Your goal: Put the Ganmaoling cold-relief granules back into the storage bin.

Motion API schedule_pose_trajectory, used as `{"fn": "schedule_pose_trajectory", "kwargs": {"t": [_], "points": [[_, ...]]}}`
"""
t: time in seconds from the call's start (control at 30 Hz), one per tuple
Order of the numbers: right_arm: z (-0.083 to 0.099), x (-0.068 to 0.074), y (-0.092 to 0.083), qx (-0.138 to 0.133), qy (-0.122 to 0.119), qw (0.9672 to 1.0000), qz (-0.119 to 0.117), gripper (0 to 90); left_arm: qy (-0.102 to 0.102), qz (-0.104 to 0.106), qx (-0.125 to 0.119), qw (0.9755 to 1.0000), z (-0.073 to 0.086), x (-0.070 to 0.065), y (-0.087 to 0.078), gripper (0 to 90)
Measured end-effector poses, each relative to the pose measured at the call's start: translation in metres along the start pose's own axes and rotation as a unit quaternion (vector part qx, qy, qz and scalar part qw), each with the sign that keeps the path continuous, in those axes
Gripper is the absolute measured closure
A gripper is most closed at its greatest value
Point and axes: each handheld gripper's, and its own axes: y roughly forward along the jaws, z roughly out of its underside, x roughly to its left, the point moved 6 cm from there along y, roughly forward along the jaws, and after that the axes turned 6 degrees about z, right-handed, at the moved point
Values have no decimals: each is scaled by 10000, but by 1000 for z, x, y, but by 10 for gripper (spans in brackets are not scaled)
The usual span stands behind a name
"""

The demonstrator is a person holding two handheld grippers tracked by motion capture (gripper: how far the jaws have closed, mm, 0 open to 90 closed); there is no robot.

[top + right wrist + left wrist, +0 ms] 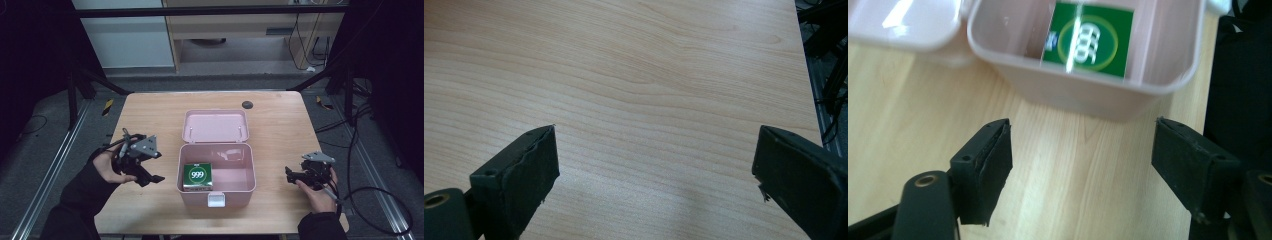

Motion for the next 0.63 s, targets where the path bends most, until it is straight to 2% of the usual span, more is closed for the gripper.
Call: {"fn": "schedule_pose_trajectory", "kwargs": {"t": [0.03,0.07,0.1,0.13,0.17,0.2,0.23,0.27,0.33,0.37,0.4,0.5,0.53,0.57,0.6,0.63], "points": [[0,0,0,0,-9,10000,8,50,-81,0,-14,10000,8,0,4,255],[0,0,1,7,-3,10000,6,50,-255,5,-43,9997,24,0,14,255],[0,0,1,7,-3,10000,6,50,-255,5,-43,9997,24,0,14,258],[1,1,1,24,-17,10000,5,49,-443,-4,-73,9990,39,2,25,262],[1,1,1,24,-17,10000,5,49,-443,-4,-73,9990,39,2,25,266],[1,1,1,27,-9,10000,1,49,-534,-43,-44,9986,46,3,30,266],[1,1,1,20,-17,10000,3,48,-640,-92,-26,9979,53,5,35,271],[1,1,0,16,-11,10000,1,48,-851,-176,-18,9962,65,7,44,270],[2,1,1,25,-14,10000,2,48,-1021,-285,-23,9944,73,10,52,271],[2,1,1,27,-38,10000,9,48,-1021,-285,-23,9944,73,10,52,270],[2,1,1,33,-21,10000,8,48,-1148,-308,-80,9929,77,11,59,265],[3,1,1,47,-37,10000,11,47,-1261,-358,-140,9913,80,12,65,257],[3,1,1,41,-39,10000,-4,47,-1402,-442,-28,9891,85,15,69,246],[3,2,1,35,-29,10000,-10,47,-1496,-528,-28,9873,88,18,70,238],[3,2,1,35,-29,10000,-10,47,-1496,-528,-28,9873,88,18,70,237],[3,2,0,38,-39,10000,-2,47,-1633,-594,-82,9847,92,19,72,237]]}}
